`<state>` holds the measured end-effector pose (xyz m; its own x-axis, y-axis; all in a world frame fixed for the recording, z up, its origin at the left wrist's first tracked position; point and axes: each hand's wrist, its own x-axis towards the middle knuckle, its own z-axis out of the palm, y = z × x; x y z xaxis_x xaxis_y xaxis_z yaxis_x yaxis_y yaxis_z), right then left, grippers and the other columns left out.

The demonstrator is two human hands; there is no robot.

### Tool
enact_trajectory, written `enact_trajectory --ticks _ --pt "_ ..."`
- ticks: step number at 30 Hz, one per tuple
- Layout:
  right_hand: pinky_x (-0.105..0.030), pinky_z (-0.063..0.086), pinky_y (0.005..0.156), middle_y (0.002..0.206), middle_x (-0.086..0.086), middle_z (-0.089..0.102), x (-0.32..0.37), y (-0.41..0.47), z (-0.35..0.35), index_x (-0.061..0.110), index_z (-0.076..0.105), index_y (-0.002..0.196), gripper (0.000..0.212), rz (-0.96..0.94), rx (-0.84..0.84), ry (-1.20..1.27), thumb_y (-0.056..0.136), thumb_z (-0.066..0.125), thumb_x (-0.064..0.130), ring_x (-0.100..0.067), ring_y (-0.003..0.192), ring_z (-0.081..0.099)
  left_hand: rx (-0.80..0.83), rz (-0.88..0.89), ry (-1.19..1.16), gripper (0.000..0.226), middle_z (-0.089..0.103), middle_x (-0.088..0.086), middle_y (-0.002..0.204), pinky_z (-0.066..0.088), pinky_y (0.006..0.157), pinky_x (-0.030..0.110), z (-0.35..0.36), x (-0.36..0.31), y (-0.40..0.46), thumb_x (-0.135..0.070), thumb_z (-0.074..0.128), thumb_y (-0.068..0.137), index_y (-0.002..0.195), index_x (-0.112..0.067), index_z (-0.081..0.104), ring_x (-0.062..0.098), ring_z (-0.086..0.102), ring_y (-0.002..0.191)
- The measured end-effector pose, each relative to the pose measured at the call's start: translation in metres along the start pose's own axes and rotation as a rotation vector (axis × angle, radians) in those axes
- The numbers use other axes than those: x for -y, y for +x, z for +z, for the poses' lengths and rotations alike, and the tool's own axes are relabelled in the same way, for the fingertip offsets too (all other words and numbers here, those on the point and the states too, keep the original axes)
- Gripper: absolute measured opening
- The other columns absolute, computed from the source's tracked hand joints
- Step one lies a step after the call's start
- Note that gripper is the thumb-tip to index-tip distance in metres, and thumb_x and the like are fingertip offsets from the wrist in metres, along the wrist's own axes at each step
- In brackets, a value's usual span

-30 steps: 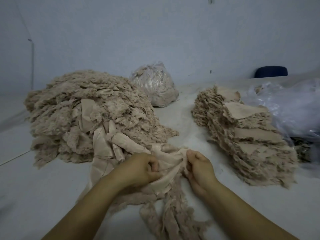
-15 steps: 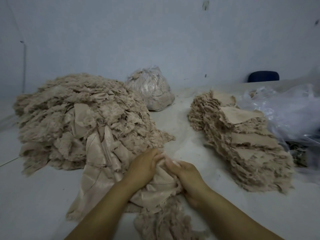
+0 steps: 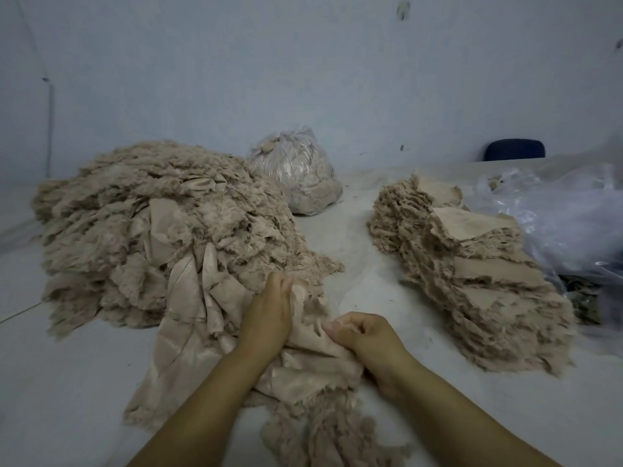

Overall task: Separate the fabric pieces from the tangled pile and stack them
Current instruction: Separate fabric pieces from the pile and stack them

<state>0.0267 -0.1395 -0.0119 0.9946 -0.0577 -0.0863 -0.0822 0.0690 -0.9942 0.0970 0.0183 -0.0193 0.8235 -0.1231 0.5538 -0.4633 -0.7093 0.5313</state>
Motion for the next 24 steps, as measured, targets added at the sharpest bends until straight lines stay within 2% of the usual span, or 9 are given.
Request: enact_trajectory --ticks 2,6,9,11,13,16,20,22,24 --pt "-0.025 0.039 0.053 0.058 -0.006 0.053 0.001 0.002 -0.003 0.014 0.058 0.059 0.029 -0.038 -0.077 0.018 0.086 0.069 0.011 -0.016 0.054 0.048 -0.059 -0.142 -0.024 0.017 0.049 0.000 0.062 0.023 0.046 0.027 -0.003 0.009 0.007 -0.020 0.034 0.100 0.097 -0.008 0.045 0.016 0.045 0.052" --pt "-0.030 0.042 0.057 0.063 -0.011 0.053 0.007 0.007 -0.024 0.007 0.054 0.069 0.022 -0.071 -0.197 0.264 0.089 0.062 0.012 -0.020 0.058 0.048 -0.186 -0.495 -0.154 0.032 0.058 0.029 0.100 0.023 0.061 0.027 -0.020 0.034 0.021 -0.014 0.031 0.102 0.108 0.012 0.049 0.036 0.055 0.089" --pt "-0.029 0.048 0.053 0.067 -0.012 0.059 0.003 0.011 -0.029 0.003 0.057 0.083 0.015 -0.010 -0.202 0.253 0.095 0.055 0.013 -0.018 0.055 0.055 -0.085 -0.395 -0.197 0.018 0.055 0.013 0.089 0.027 0.052 0.022 -0.019 0.024 0.013 -0.018 0.036 0.101 0.103 -0.003 0.047 0.030 0.055 0.086" --pt "-0.030 0.048 0.052 0.065 -0.009 0.060 0.003 0.013 -0.025 0.005 0.057 0.084 0.015 0.007 -0.205 0.293 0.097 0.052 0.011 -0.017 0.055 0.056 0.010 -0.182 -0.152 0.018 0.056 0.001 0.100 0.039 0.070 0.016 -0.013 0.011 0.005 -0.026 0.043 0.099 0.107 -0.012 0.051 0.022 0.054 0.100" --pt "-0.031 0.048 0.055 0.069 -0.011 0.059 0.004 0.014 -0.026 0.005 0.056 0.085 0.013 0.012 -0.197 0.340 0.096 0.051 0.007 -0.020 0.059 0.057 0.124 -0.033 -0.111 0.036 0.055 -0.006 0.111 0.038 0.088 0.023 -0.007 -0.002 0.001 -0.044 0.045 0.095 0.116 -0.017 0.058 0.012 0.049 0.109" --pt "-0.032 0.046 0.053 0.078 -0.018 0.055 0.006 0.014 -0.034 0.005 0.054 0.094 0.006 0.092 -0.153 0.329 0.091 0.052 0.010 -0.026 0.063 0.054 0.431 -0.047 -0.069 0.065 0.058 -0.013 0.113 0.043 0.088 0.025 -0.003 -0.012 -0.004 -0.070 0.049 0.076 0.122 -0.026 0.057 0.007 0.053 0.102" --pt "-0.023 0.043 0.044 0.084 -0.005 0.068 0.009 0.012 -0.039 0.027 0.049 0.113 0.037 0.092 -0.204 -0.255 0.085 0.066 0.044 -0.015 0.051 0.059 0.705 0.185 -0.007 0.097 0.037 -0.025 0.121 0.030 0.102 0.022 -0.001 -0.006 -0.009 -0.063 0.074 0.062 0.143 -0.032 0.031 0.002 0.036 0.118" --pt "-0.022 0.042 0.056 0.092 0.005 0.063 0.003 0.013 -0.041 0.038 0.048 0.115 0.037 -0.108 -0.300 -0.708 0.084 0.063 0.052 -0.009 0.070 0.061 0.718 0.178 -0.059 0.106 0.035 -0.025 0.122 0.029 0.104 0.021 0.000 -0.001 -0.009 -0.060 0.078 0.060 0.146 -0.032 0.024 0.002 0.035 0.120" --pt "-0.025 0.040 0.067 0.102 0.007 0.059 0.001 0.016 -0.041 0.037 0.053 0.118 0.031 -0.270 -0.360 -0.861 0.089 0.057 0.049 -0.010 0.086 0.057 0.699 0.178 -0.061 0.105 0.036 -0.017 0.130 0.030 0.107 0.023 0.002 0.001 -0.011 -0.054 0.079 0.062 0.147 -0.032 0.022 0.005 0.035 0.124"
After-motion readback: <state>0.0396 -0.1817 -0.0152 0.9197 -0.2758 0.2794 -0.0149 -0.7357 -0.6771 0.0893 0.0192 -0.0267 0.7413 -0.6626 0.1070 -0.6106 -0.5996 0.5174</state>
